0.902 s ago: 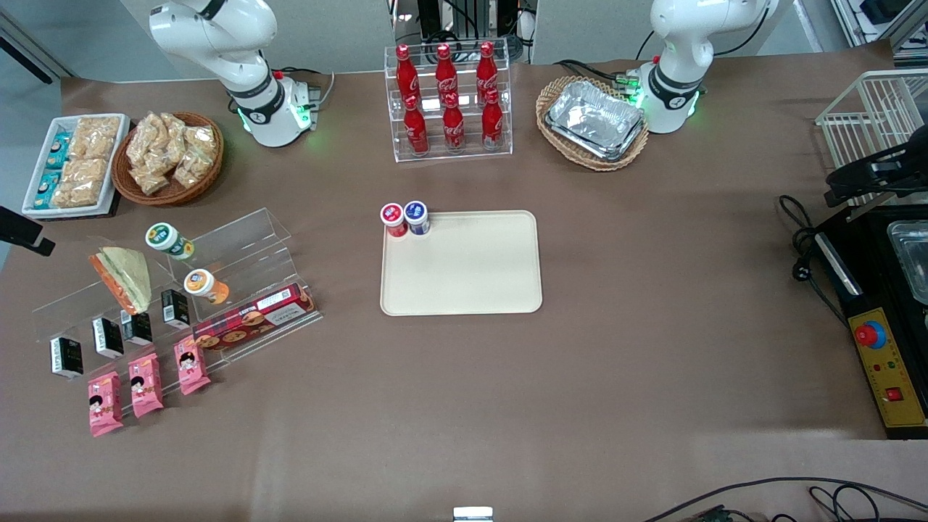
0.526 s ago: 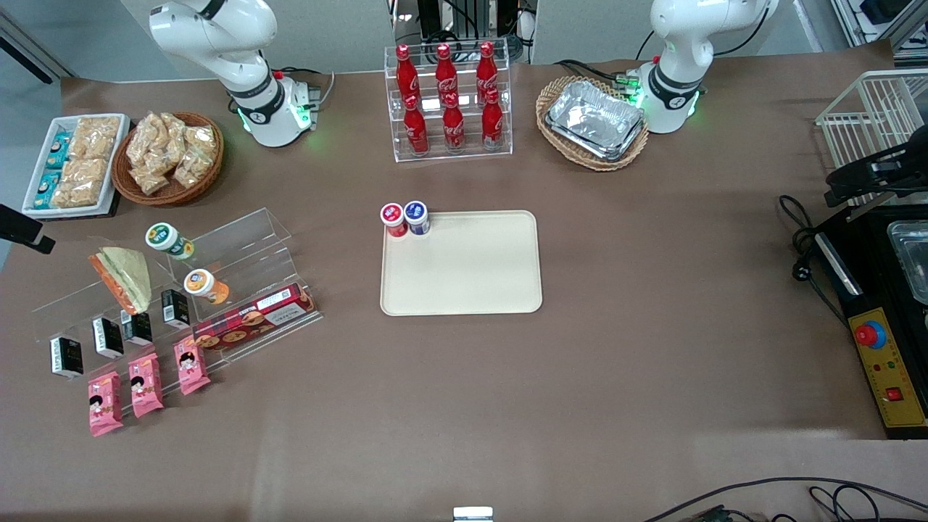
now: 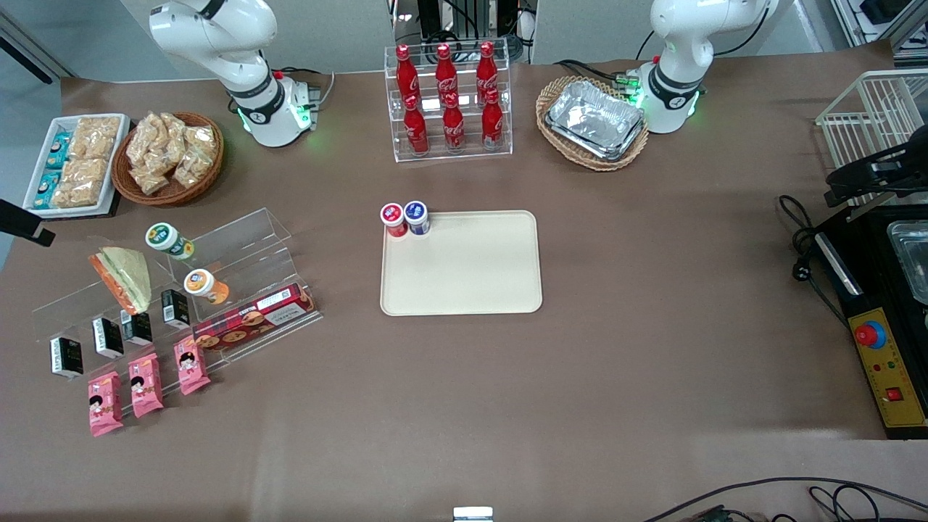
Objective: Place sandwich on tray
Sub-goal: 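Move the right gripper toward the wrapped sandwich on the acrylic rack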
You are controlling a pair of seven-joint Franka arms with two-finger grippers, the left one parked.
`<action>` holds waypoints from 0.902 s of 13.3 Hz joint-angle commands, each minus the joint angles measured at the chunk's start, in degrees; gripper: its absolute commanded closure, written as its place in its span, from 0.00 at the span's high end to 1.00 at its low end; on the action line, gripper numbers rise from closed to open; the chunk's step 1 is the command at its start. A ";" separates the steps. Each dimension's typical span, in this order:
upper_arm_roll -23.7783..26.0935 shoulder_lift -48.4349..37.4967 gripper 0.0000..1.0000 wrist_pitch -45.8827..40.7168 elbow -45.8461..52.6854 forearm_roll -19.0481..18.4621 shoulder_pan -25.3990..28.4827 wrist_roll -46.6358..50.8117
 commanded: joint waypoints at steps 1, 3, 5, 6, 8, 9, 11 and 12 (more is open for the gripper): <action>-0.76 -0.68 1.00 -1.14 -2.34 -3.45 -0.10 -2.81; -0.76 -0.51 1.00 -0.70 -2.97 -3.92 -0.18 -5.74; -0.76 -1.29 1.00 0.44 -5.77 -3.83 -0.10 -5.92; -0.76 -2.43 1.00 2.88 -8.48 -3.83 -0.09 -6.00; -0.85 -5.06 1.00 8.51 -14.46 -3.92 -0.09 -7.93; -1.29 -5.77 1.00 10.10 -16.40 -4.01 -0.09 -8.89; -1.64 -5.78 1.00 11.17 -19.04 -4.01 -0.09 -10.30; -1.64 -5.60 1.00 11.95 -20.36 -4.44 -0.09 -11.01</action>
